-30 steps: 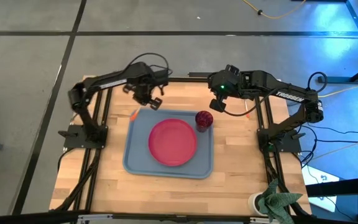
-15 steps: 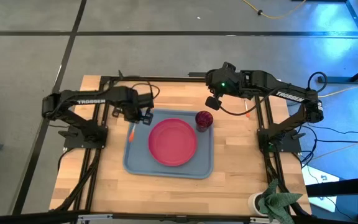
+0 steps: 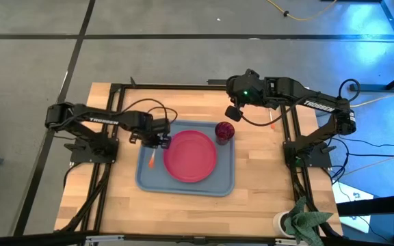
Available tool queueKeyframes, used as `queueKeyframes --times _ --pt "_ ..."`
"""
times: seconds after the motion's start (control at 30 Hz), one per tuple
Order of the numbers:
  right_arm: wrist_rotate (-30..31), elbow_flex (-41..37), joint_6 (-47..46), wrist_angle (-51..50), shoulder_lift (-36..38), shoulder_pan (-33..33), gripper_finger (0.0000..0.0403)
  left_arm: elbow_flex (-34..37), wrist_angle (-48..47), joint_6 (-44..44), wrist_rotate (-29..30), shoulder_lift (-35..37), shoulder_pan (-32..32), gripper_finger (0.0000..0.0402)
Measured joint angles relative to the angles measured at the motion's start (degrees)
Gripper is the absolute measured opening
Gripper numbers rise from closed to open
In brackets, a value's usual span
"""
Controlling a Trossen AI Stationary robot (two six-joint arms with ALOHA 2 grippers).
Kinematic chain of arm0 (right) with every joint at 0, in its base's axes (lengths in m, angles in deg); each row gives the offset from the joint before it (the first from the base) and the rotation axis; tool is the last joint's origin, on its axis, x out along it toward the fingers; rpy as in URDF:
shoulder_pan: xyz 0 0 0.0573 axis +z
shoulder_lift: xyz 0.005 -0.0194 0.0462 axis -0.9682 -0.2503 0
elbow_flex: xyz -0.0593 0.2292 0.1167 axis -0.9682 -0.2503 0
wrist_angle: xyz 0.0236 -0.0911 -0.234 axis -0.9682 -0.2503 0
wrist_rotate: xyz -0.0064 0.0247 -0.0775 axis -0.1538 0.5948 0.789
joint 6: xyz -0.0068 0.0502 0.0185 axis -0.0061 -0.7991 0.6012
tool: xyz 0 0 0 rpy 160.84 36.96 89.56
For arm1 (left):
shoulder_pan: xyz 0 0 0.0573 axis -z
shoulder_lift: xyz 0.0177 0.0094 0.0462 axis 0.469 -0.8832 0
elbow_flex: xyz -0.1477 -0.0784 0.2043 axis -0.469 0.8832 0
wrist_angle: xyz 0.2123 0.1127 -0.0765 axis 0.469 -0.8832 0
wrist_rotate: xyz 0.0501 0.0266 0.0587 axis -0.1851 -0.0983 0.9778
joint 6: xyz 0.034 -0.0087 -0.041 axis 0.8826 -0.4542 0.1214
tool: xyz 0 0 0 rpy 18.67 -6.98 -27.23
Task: Pick and place plate/cup/fork/spoon on tray
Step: Put the orange fork on the blue serving tray to the left of the red plate
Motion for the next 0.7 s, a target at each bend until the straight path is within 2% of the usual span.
queueKeyframes --times 0.17,0.5,0.7 --pt "-0.1 0.0 -0.2 0.0 0.0 0.0 0.0049 4.7 9.3 -2.6 -0.8 0.0 2.4 0.0" --pt "-0.1 0.0 -0.2 0.0 0.0 0.0 0.0049 10.2 15.0 -7.1 -1.5 0.0 4.3 0.0" --pt "-0.1 0.0 0.0 0.0 0.0 0.0 0.0049 10.6 14.0 -7.2 -0.6 0.0 4.0 0.0"
